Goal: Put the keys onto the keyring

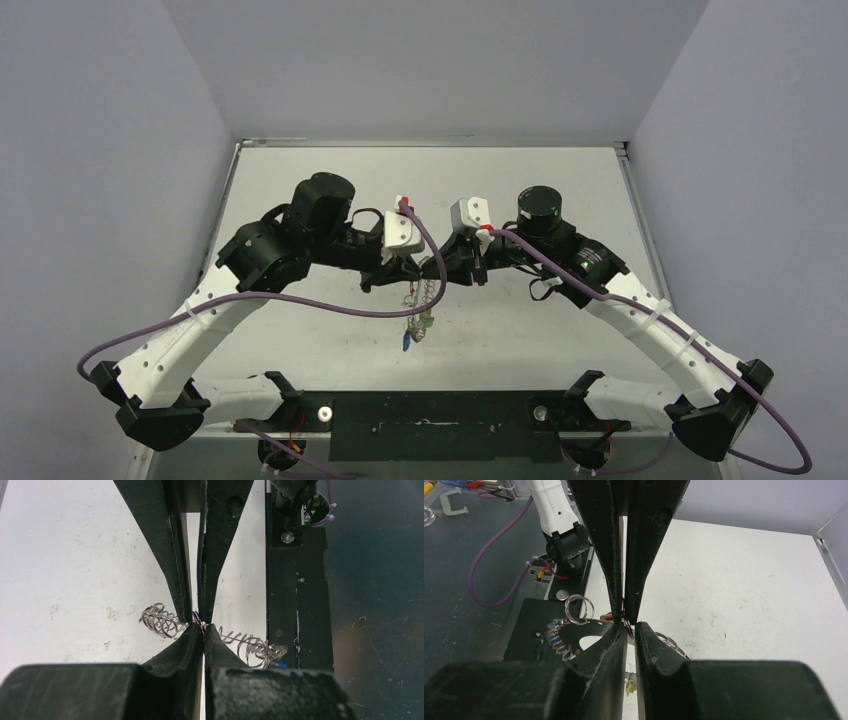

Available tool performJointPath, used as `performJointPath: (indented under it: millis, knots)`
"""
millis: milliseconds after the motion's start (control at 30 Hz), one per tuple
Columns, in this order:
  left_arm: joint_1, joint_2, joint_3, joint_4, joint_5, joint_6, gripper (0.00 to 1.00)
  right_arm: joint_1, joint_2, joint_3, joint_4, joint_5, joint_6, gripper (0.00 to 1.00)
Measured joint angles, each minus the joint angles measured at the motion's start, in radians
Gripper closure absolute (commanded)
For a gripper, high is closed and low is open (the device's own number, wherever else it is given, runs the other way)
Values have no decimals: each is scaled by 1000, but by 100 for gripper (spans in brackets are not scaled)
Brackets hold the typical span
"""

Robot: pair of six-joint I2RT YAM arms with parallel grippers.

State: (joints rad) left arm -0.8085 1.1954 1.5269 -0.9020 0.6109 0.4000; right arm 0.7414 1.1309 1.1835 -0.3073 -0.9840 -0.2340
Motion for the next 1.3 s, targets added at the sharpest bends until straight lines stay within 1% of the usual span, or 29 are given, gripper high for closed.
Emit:
performJointPath:
  millis: [67, 100, 367, 400, 500, 533, 600, 667, 767, 867, 1033, 1167, 1300]
  knots:
    - [0, 0, 0, 0, 0, -5, 100, 0, 5, 0, -4, 0, -10, 99]
    - [0, 0, -2, 0, -1, -6, 100, 0, 6, 0, -8, 0, -17, 100]
    - [5, -8, -34, 21, -8, -30, 100, 6, 12, 3, -60, 14, -51, 100]
    - [5, -14, -46, 34, -13, -31, 96, 6, 12, 3, -61, 18, -53, 100]
    - [5, -57, -106, 102, -39, -42, 77, 6, 11, 1, -53, 36, -45, 100]
    - [5, -83, -137, 137, -53, -51, 73, 6, 8, -5, -44, 44, -39, 100]
    - [5, -153, -210, 214, -86, -74, 70, 6, 1, -24, -29, 54, -16, 100]
    - [5, -224, -277, 283, -120, -100, 69, 5, -8, -47, -1, 60, 14, 100]
    - [5, -341, -398, 412, -177, -148, 69, 5, -17, -74, 45, 61, 63, 100]
    - [5, -422, -503, 527, -212, -194, 68, 5, -22, -85, 96, 61, 108, 100]
    - [5, -474, -631, 699, -226, -266, 68, 5, -32, -88, 167, 61, 167, 100]
    - [5, -468, -665, 767, -216, -306, 76, 5, -38, -88, 195, 61, 191, 100]
    - [5, -459, -666, 803, -195, -328, 89, 4, -40, -88, 202, 61, 198, 100]
